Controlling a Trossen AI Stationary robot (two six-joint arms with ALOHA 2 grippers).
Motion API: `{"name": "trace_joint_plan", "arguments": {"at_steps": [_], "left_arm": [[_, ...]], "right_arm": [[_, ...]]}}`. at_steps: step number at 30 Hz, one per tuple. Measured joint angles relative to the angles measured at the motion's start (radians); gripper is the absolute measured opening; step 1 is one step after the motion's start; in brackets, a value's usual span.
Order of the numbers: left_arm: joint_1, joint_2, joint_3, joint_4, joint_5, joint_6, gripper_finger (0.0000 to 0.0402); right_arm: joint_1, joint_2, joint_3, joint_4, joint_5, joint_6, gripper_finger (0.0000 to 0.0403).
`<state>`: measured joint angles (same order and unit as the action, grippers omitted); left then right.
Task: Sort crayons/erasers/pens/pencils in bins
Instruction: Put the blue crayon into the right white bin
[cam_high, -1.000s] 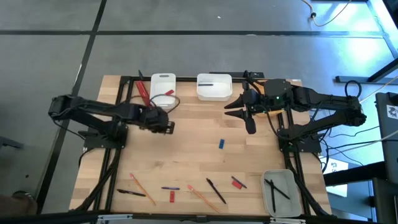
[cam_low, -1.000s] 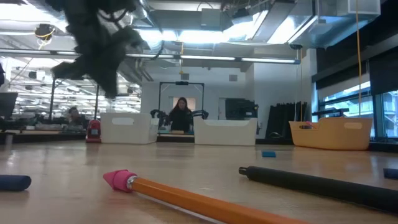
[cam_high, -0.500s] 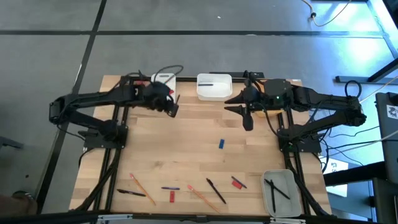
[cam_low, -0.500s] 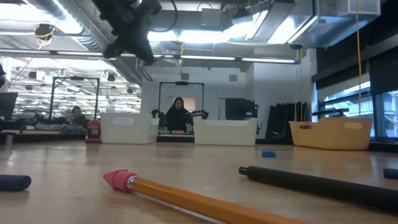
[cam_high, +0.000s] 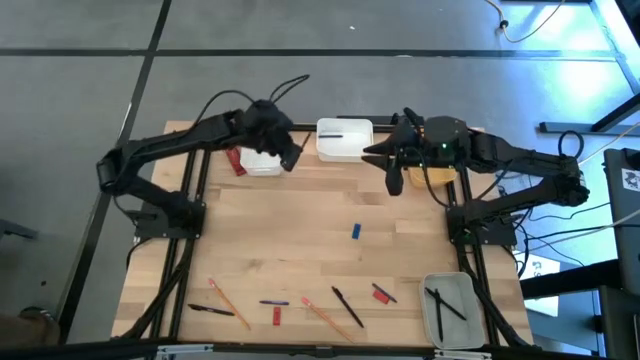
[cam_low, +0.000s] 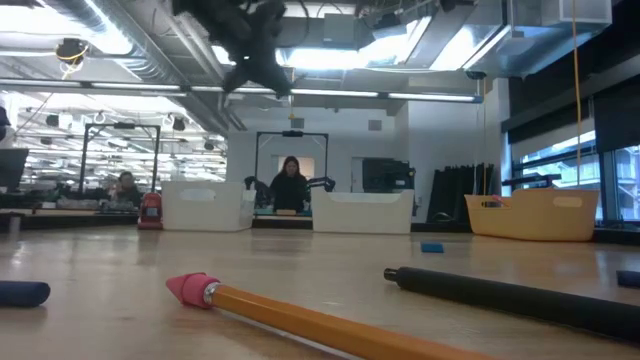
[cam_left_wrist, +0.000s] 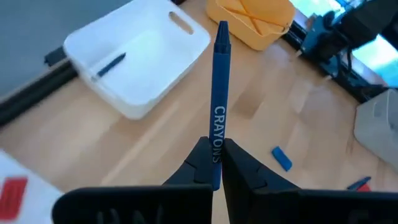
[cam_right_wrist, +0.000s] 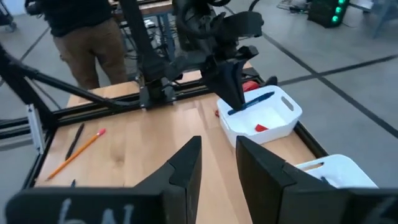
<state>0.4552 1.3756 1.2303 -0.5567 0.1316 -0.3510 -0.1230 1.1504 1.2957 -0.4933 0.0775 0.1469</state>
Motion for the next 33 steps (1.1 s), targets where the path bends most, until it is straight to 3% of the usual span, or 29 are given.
{"name": "trace_joint_plan", "arguments": {"at_steps": [15,33], "left_arm": [[0.099,0.363,0.328,0.006,0.139,0.401,0.0002],[0.153,0.598,0.377,0.058,0.118,0.551,0.0002]], "right_arm": [[-0.115,0.012,0.000,-0.077,0.017,0.058,0.0101],[-0.157,0.018,0.000,-0.113,0.035,0.031,0.0101]]}}
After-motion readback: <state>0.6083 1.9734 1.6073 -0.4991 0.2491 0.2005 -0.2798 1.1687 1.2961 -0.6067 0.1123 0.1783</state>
